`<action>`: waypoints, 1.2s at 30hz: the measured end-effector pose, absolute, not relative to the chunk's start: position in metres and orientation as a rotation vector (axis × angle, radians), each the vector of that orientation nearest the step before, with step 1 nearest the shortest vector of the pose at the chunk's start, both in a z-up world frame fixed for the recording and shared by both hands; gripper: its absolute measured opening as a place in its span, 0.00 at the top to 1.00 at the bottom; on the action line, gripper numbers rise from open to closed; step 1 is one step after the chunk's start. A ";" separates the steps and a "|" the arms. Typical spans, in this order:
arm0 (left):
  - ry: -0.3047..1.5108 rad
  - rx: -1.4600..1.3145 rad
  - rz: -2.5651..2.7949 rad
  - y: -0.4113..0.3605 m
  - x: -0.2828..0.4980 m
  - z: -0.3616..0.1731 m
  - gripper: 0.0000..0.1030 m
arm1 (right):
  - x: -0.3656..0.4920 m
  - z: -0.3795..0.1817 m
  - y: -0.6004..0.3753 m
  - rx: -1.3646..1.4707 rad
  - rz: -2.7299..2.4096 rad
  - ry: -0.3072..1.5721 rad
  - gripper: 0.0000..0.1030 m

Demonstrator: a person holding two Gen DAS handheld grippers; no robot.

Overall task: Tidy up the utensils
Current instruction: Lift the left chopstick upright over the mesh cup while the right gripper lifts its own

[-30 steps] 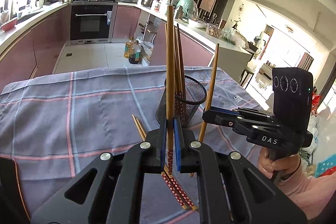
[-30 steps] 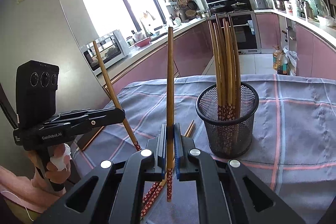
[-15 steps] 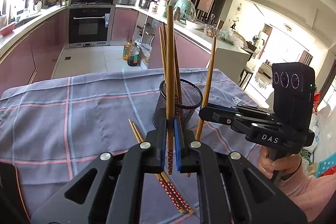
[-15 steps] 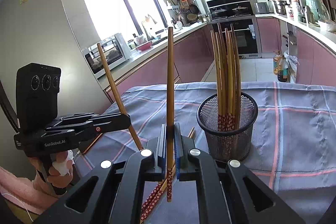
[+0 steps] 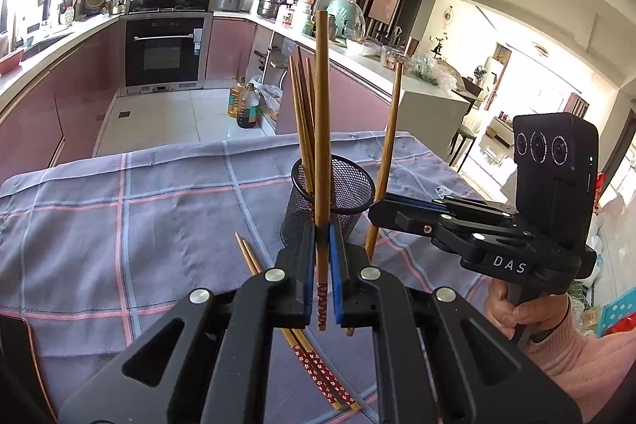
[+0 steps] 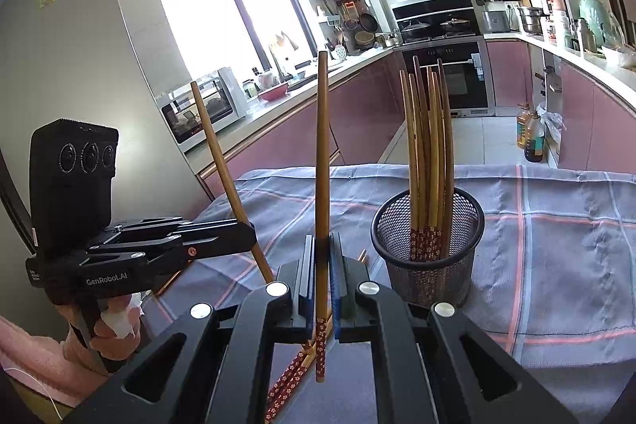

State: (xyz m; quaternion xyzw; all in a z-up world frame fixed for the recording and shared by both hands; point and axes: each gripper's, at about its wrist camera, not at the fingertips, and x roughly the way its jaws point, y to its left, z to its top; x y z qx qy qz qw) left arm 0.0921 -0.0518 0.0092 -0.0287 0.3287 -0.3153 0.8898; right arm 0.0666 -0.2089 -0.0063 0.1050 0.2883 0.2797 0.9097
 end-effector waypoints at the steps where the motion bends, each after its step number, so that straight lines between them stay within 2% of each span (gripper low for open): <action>1: 0.683 -0.058 -0.655 -0.052 0.092 0.009 0.93 | 0.067 -0.006 -0.209 0.217 0.577 0.594 0.95; 36: 0.668 -0.048 -0.672 -0.062 0.096 0.014 0.93 | 0.069 0.003 -0.210 0.212 0.573 0.578 0.95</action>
